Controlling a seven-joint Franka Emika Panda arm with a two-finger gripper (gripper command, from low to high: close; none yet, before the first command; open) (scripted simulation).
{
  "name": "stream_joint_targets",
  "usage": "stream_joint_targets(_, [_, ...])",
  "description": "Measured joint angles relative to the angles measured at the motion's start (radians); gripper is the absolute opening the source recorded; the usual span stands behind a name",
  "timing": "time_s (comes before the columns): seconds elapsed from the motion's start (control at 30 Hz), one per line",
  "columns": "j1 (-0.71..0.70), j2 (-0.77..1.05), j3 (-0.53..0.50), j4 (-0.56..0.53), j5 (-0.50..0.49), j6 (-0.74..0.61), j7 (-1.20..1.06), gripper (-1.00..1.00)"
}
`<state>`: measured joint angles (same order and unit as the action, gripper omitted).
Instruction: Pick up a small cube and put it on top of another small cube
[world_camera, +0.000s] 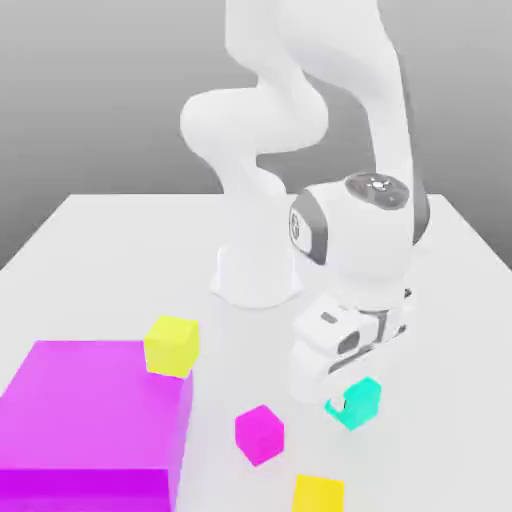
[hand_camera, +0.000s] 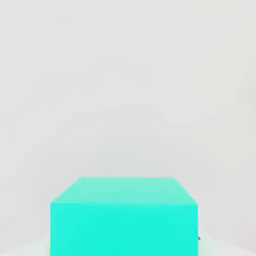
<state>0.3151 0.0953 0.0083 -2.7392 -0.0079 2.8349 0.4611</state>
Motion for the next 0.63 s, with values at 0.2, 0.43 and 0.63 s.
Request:
stream_joint_targets(0.2, [-0.064, 0.041, -0.029, 0.194, 0.01, -0.154, -0.118, -1.0])
stream_joint_targets(0.43, [-0.131, 0.154, -0.056, 0.397, 0.032, -0.245, -0.248, -1.0])
stream_joint_targets(0.63, [-0.138, 0.247, -0.052, 0.408, 0.042, -0.163, -0.259, 1.0])
